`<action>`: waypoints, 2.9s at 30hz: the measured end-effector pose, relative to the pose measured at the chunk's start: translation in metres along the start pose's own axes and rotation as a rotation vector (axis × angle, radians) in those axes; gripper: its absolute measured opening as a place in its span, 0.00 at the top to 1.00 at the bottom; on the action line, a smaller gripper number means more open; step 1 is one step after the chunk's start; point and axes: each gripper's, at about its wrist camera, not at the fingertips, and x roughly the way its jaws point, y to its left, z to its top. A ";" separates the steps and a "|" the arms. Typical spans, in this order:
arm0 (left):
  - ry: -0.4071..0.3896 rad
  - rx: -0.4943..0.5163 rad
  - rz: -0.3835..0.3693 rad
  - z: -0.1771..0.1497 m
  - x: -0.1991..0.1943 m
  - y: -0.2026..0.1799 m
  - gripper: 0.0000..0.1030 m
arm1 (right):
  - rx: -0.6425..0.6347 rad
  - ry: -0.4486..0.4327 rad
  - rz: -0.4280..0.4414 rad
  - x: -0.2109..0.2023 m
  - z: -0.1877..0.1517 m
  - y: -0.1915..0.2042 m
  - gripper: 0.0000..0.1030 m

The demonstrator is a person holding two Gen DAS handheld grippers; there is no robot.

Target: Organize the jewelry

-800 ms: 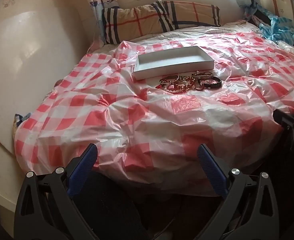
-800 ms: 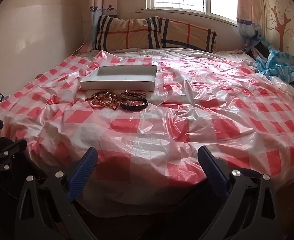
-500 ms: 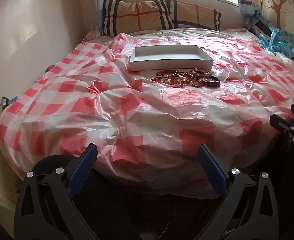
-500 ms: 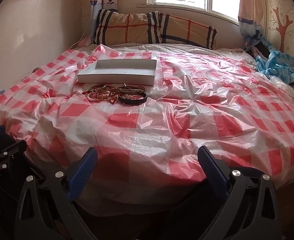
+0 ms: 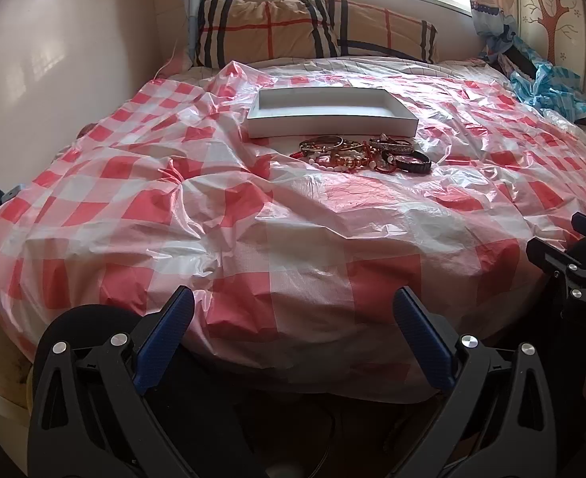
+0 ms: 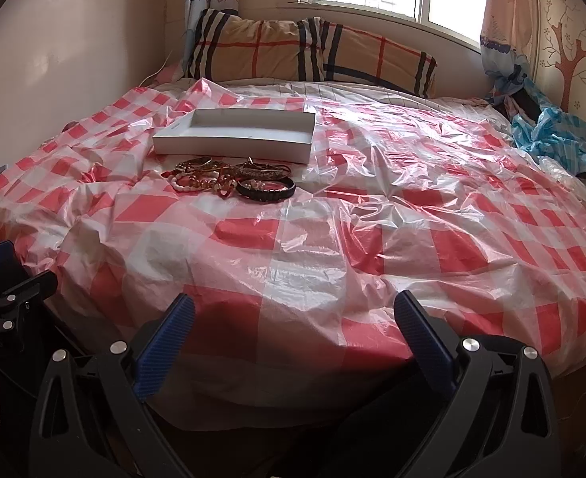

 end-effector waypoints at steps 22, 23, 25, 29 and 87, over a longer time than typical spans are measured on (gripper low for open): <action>0.006 0.009 0.021 -0.003 0.006 -0.003 0.06 | 0.000 -0.001 0.017 -0.003 0.000 0.001 0.07; 0.006 0.009 0.021 -0.003 0.006 -0.003 0.06 | 0.001 -0.001 0.020 -0.003 0.000 0.001 0.07; 0.005 0.009 0.020 -0.003 0.005 -0.003 0.06 | 0.001 -0.001 0.021 -0.003 0.000 0.002 0.07; 0.005 0.007 0.020 -0.004 0.006 -0.002 0.06 | 0.005 -0.001 0.023 -0.003 -0.001 0.002 0.07; -0.046 0.021 0.017 0.033 -0.108 -0.024 0.06 | 0.011 -0.164 0.100 -0.116 0.041 -0.002 0.07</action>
